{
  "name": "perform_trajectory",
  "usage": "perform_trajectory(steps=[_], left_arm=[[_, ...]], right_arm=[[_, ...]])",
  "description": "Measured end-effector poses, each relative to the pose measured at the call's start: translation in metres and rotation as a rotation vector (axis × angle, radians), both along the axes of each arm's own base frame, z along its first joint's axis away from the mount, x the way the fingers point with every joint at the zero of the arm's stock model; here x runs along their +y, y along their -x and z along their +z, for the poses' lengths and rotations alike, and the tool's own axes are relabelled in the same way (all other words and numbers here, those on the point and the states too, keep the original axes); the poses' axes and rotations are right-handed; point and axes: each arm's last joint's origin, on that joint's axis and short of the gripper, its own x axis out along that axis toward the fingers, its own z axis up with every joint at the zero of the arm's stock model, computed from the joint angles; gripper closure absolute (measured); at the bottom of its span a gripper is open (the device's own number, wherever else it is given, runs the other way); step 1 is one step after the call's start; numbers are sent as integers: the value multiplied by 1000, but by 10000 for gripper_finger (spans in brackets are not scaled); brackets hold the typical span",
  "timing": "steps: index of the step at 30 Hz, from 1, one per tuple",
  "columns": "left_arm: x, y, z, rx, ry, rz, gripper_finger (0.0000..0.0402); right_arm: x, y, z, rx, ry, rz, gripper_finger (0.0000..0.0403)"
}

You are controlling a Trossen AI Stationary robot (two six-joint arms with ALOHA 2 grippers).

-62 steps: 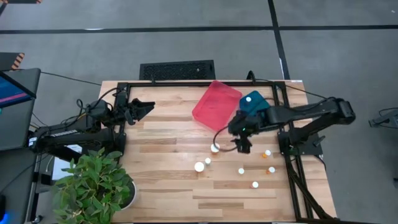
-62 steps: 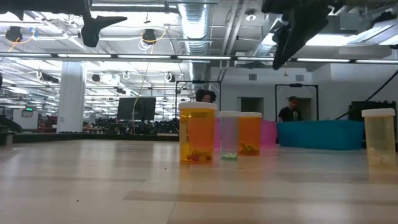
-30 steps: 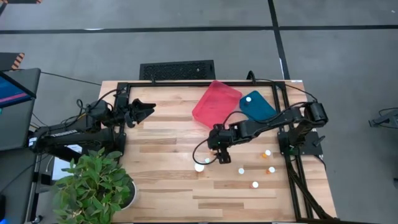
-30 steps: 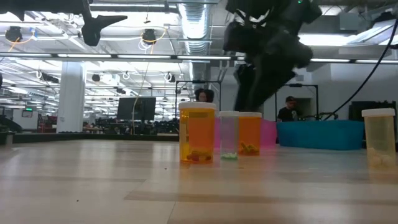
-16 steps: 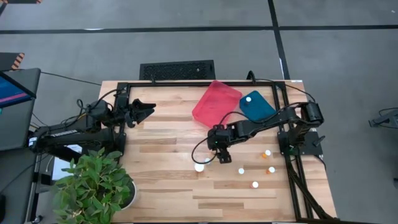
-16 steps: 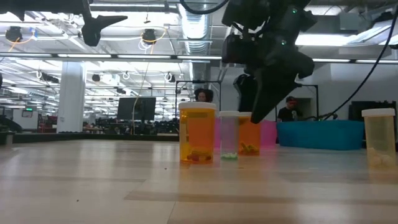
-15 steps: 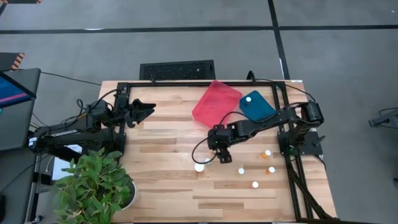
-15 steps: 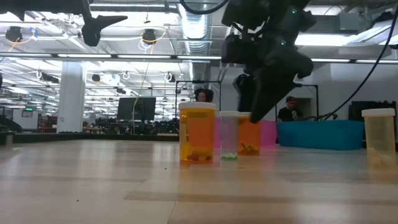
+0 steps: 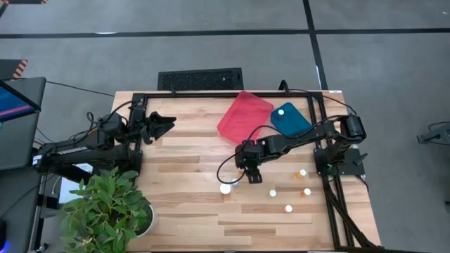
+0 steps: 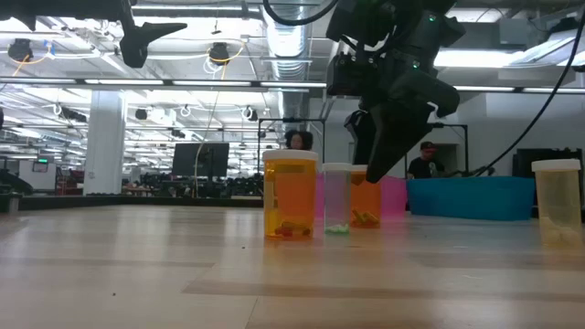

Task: Pick and place medicine bottles into bin by pill shape (circle, oval)
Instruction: Put the top large orange capsule bottle into the blue bin

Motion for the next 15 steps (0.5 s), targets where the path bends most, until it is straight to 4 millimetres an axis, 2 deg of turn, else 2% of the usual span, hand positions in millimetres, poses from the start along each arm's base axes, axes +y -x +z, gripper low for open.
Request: perform_trajectory(steps=[8,15], left_arm=[[0,0,0,0,1,0,101],[0,0,0,0,1,0,101]], right_arm=[[-2,0,1,-3,-22,-49,188],[-6,7,20,-44,-42,-82,189]])
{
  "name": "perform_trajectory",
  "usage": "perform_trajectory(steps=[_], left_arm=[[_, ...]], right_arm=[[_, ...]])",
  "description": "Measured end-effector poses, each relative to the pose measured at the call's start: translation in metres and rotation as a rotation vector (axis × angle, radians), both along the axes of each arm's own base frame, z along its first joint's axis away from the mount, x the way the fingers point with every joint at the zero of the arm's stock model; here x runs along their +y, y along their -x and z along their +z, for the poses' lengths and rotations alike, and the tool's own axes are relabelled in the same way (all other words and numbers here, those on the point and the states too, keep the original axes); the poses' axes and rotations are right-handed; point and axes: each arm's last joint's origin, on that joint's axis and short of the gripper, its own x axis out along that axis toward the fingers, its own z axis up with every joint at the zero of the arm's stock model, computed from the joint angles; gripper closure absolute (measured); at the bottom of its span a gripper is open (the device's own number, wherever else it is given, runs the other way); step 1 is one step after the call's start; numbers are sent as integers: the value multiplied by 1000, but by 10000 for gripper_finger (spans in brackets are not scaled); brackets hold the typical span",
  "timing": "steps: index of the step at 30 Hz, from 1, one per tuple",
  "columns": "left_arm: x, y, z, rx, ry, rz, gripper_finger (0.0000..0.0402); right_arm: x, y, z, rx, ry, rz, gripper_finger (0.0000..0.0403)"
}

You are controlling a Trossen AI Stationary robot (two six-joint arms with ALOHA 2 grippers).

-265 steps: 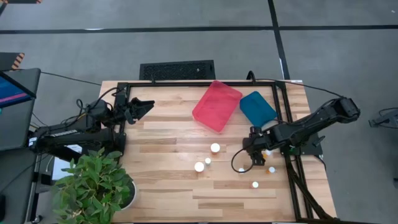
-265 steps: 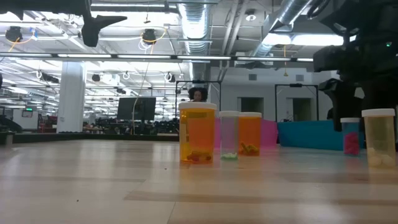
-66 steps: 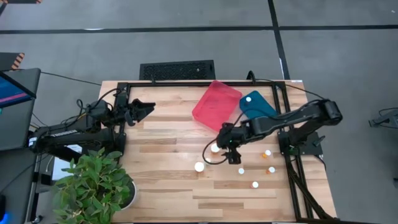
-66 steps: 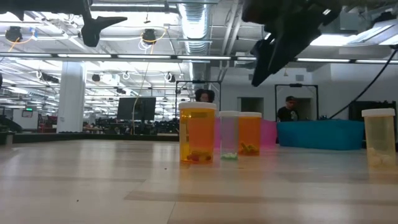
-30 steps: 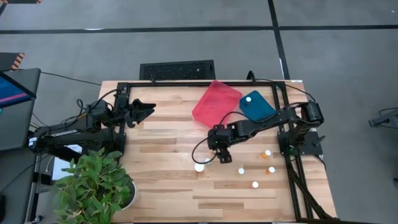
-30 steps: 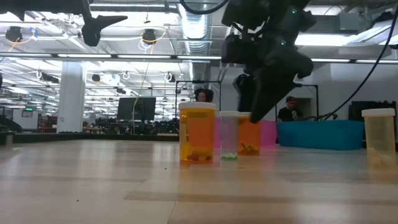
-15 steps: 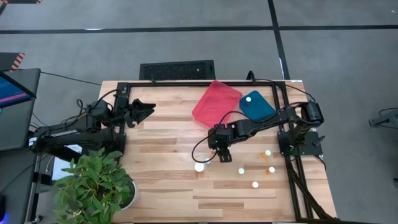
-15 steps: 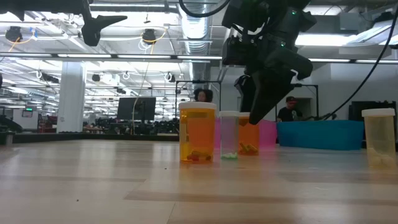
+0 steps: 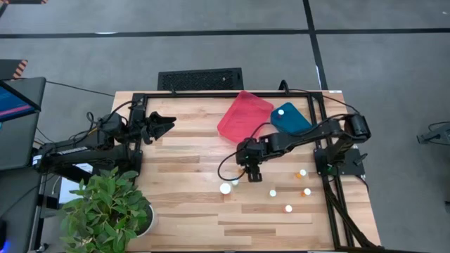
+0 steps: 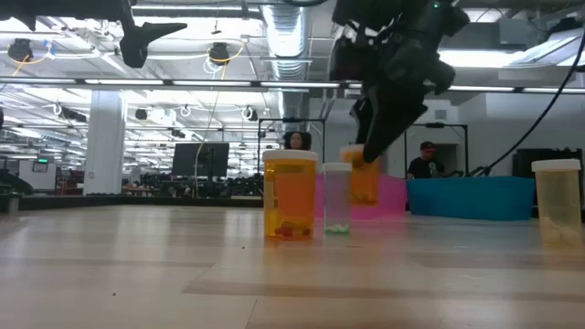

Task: Pick and place medicine bottles into bin by pill shape (circle, oval)
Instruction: Put the top large orange capsule bottle into the blue bin

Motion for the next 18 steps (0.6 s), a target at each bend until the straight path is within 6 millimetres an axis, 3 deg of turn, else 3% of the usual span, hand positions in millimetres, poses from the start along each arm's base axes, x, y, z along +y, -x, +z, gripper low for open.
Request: perform_trajectory(steps=[8,18], left_arm=[[0,0,0,-2,-1,-1,101],[0,0,0,-3,0,0,101]], right_arm=[[-34,38,53,-55,-22,-159,186],[-85,130,107,-11,79,-581,180]])
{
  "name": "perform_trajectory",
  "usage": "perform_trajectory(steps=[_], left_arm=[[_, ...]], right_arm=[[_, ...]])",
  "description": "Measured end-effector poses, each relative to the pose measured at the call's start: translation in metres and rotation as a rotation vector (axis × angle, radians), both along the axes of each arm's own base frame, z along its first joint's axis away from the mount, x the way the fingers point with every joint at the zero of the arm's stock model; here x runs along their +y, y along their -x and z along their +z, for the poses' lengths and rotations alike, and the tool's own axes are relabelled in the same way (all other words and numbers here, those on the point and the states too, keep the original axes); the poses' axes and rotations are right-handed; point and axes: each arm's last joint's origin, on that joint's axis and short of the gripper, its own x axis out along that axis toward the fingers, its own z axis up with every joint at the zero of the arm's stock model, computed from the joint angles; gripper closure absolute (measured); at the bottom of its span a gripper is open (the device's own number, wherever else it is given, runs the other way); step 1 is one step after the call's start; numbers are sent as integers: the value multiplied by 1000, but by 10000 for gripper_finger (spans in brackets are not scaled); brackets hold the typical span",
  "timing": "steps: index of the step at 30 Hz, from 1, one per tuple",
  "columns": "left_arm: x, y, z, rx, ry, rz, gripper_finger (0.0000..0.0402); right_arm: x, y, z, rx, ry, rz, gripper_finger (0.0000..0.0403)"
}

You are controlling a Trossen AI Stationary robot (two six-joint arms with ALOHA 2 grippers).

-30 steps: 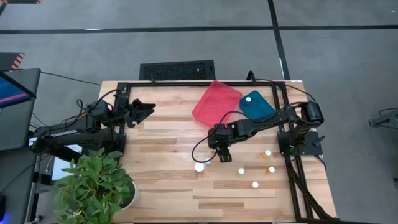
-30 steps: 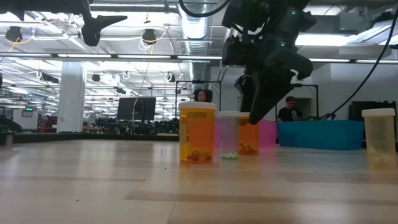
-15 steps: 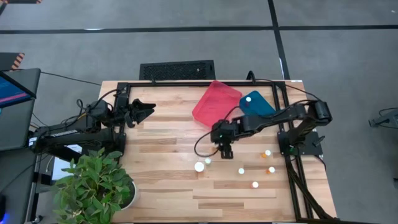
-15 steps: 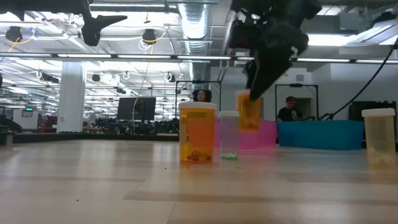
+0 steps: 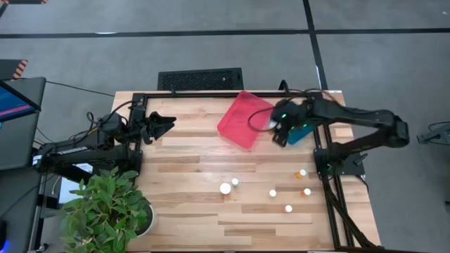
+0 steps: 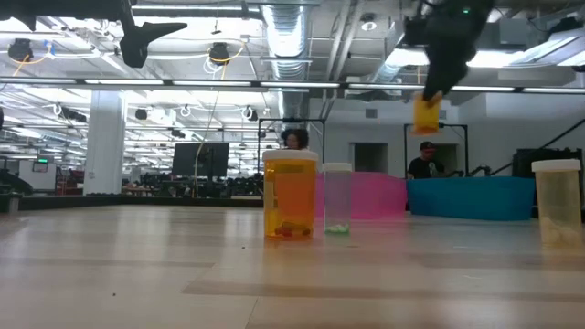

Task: Pick and place medicine bottles into bin by pill shape (circle, oval)
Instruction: Put the top large orange capsule bottle into the blue bin

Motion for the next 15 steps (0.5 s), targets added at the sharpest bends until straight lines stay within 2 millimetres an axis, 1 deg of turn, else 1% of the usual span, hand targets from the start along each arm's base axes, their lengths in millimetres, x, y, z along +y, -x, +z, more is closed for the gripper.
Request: perform_trajectory(steps=[4,7,11,15], left_arm=[[0,0,0,0,0,2,101],[0,0,0,0,1,10,101],[0,0,0,0,1,10,101],[0,0,0,0,0,12,101]], right_arm=[[-18,26,7,6,21,-238,183],[-28,37,4,8,9,-360,181],[-39,46,-17,49,-11,-446,179],[-50,52,-44,61,-19,-515,181]])
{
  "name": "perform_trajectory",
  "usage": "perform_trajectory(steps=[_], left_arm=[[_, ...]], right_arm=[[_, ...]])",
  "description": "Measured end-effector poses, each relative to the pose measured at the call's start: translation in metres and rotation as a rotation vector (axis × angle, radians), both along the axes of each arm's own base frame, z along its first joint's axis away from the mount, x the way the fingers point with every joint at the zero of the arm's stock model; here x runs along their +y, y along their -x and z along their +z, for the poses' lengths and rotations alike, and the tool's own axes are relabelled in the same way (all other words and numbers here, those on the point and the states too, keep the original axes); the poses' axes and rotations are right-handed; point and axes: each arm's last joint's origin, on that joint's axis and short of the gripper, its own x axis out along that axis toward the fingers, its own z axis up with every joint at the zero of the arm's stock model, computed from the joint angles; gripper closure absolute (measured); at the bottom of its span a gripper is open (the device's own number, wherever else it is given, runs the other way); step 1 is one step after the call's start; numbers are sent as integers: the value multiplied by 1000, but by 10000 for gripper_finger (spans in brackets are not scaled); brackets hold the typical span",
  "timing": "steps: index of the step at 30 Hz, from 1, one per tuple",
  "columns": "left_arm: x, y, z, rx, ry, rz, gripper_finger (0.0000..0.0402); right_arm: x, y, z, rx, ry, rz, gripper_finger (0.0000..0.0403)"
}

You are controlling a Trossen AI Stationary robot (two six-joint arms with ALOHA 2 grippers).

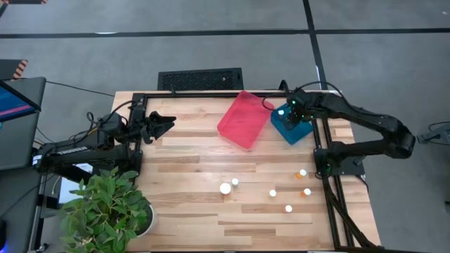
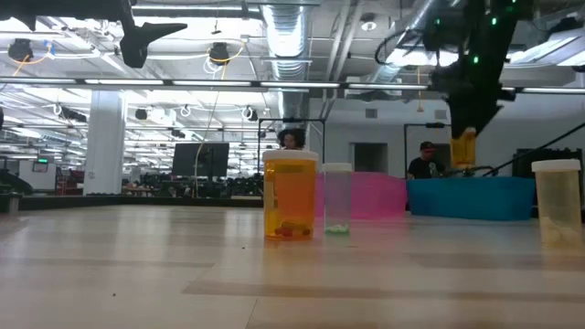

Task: Pick and place medicine bottles into bin by pill shape (circle, oval)
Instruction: Put the top large orange capsule bottle into the blue bin

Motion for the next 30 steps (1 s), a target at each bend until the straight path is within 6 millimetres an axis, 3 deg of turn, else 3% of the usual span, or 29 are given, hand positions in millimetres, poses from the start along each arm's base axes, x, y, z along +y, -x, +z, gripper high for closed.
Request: perform_trajectory(steps=[8,15,30], left_arm=[[0,0,0,0,1,4,101],[0,0,0,0,2,13,101],[1,0,0,1,3,25,101]], right_arm=[[-19,9,-38,-52,36,-115,180],[-25,16,-59,-69,43,-174,183],[-40,-3,-88,2,15,-149,180]])
